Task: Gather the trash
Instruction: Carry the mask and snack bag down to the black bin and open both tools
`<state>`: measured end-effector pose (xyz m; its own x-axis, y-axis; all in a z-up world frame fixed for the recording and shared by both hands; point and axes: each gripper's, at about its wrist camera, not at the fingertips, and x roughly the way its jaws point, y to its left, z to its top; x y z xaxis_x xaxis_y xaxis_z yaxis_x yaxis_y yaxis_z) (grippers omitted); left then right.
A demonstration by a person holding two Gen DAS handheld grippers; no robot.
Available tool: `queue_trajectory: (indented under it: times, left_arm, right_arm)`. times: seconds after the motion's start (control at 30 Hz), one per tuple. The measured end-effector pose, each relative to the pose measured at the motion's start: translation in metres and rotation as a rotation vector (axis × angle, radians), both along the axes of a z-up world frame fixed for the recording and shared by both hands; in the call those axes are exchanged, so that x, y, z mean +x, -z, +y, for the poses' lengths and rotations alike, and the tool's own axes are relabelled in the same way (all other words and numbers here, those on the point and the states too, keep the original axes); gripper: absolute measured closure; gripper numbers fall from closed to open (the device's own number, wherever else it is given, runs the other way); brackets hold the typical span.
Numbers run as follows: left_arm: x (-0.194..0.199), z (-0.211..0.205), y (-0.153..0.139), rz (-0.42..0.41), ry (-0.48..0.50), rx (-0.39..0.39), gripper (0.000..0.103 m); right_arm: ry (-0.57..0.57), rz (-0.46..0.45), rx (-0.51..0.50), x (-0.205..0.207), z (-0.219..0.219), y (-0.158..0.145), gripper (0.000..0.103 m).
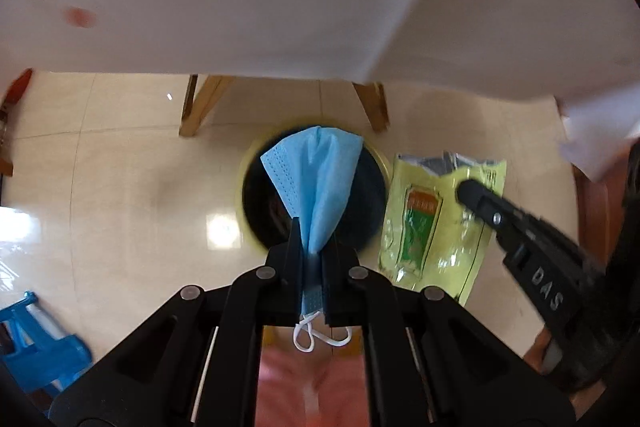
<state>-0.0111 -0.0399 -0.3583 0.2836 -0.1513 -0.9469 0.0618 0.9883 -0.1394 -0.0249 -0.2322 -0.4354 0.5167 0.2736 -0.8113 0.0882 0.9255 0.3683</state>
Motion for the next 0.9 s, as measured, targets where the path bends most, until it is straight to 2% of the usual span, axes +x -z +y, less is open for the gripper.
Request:
queue_trajectory:
  times: [0.07,0.1,0.13,0.23,0.3,0.47,0.63,0.73,0.77,0.8,0.87,0.9]
  left_arm:
    - [0.01,-0.008,0.021,-0.041,-0.018,0.0,0.099]
    - [0.014,-0.011,0.034,-0.065,-0.025,0.0,0.099]
    - [0.016,-0.013,0.045,-0.089,-0.033,-0.001,0.099]
    - [0.016,-0.017,0.081,-0.146,-0.041,0.013,0.099]
    - [0.019,-0.021,0.107,-0.142,-0.039,0.03,0.099]
    - [0.009,-0.034,0.164,-0.082,0.023,0.079,0.098]
    - [0.006,-0.032,0.184,-0.055,0.049,0.081,0.097]
    - [0.006,-0.031,0.181,-0.037,0.064,0.055,0.085]
    - [0.005,-0.033,0.18,-0.039,0.072,0.053,0.076]
    - [0.009,-0.03,0.176,-0.04,0.079,0.051,0.061]
    - [0.015,-0.028,0.17,-0.05,0.093,0.056,0.044]
    - [0.013,-0.03,0.168,-0.061,0.098,0.058,0.04]
  right_arm:
    - [0.013,-0.024,-0.039,0.003,-0.003,0.026,0.101]
    - [0.01,-0.024,-0.06,0.004,-0.004,0.039,0.097]
    - [0.002,-0.008,-0.084,0.004,-0.005,0.056,0.088]
    - [-0.039,0.101,-0.124,0.005,-0.005,0.112,0.085]
    - [-0.058,0.141,-0.145,-0.003,-0.003,0.129,0.085]
    - [-0.064,0.154,-0.127,-0.023,-0.002,0.134,0.085]
    - [-0.066,0.145,-0.108,-0.027,0.003,0.125,0.085]
    - [-0.069,0.134,-0.112,-0.027,0.006,0.115,0.085]
    - [-0.068,0.132,-0.11,-0.031,0.011,0.106,0.085]
    - [-0.066,0.129,-0.107,-0.026,0.009,0.109,0.085]
    - [-0.062,0.126,-0.105,-0.027,0.009,0.102,0.085]
    - [-0.059,0.124,-0.103,-0.033,0.008,0.094,0.085]
